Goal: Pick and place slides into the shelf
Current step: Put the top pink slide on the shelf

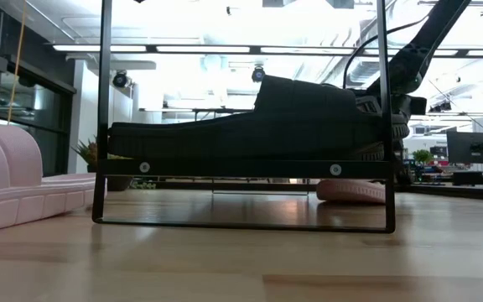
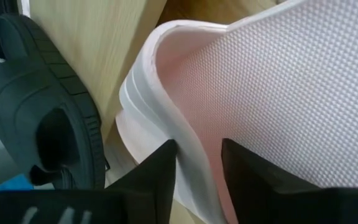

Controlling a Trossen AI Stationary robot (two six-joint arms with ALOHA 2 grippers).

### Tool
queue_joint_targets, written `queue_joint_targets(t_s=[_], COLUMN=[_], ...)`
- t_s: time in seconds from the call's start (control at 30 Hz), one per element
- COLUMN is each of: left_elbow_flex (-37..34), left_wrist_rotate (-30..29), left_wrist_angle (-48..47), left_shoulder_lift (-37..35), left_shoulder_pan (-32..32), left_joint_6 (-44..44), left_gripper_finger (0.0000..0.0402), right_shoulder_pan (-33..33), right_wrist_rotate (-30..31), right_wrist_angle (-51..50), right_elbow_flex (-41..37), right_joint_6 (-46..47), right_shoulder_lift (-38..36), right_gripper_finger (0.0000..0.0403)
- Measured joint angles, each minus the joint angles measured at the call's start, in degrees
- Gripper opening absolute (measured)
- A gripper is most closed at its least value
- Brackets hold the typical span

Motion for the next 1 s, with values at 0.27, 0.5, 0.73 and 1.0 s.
queue_joint_targets(t_s=[0.27,0.5,0.73,1.0], left_elbow_flex=[0.00,0.00,0.00,0.00], left_wrist_rotate=[-4.19,-4.27,-4.27,-4.28], left_wrist_angle=[0.00,0.00,0.00,0.00], left_shoulder_lift=[0.00,0.00,0.00,0.00], left_shoulder_pan=[0.02,0.00,0.02,0.01], left_joint_6=[0.01,0.02,0.00,-0.19], left_gripper_finger=[0.0179,0.0179,0.0179,0.0179], right_shoulder_pan=[0.00,-0.02,-0.04,-0.17], right_wrist_rotate=[0.11,0.15,0.04,-0.26], right_wrist_angle=[0.29,0.59,1.62,1.96], right_elbow_flex=[0.00,0.02,0.04,0.11], right_joint_6=[0.14,1.51,4.83,6.55], right_shoulder_lift=[0.02,0.04,0.04,0.02], right_gripper_finger=[0.0088,0.0066,0.0030,0.0007])
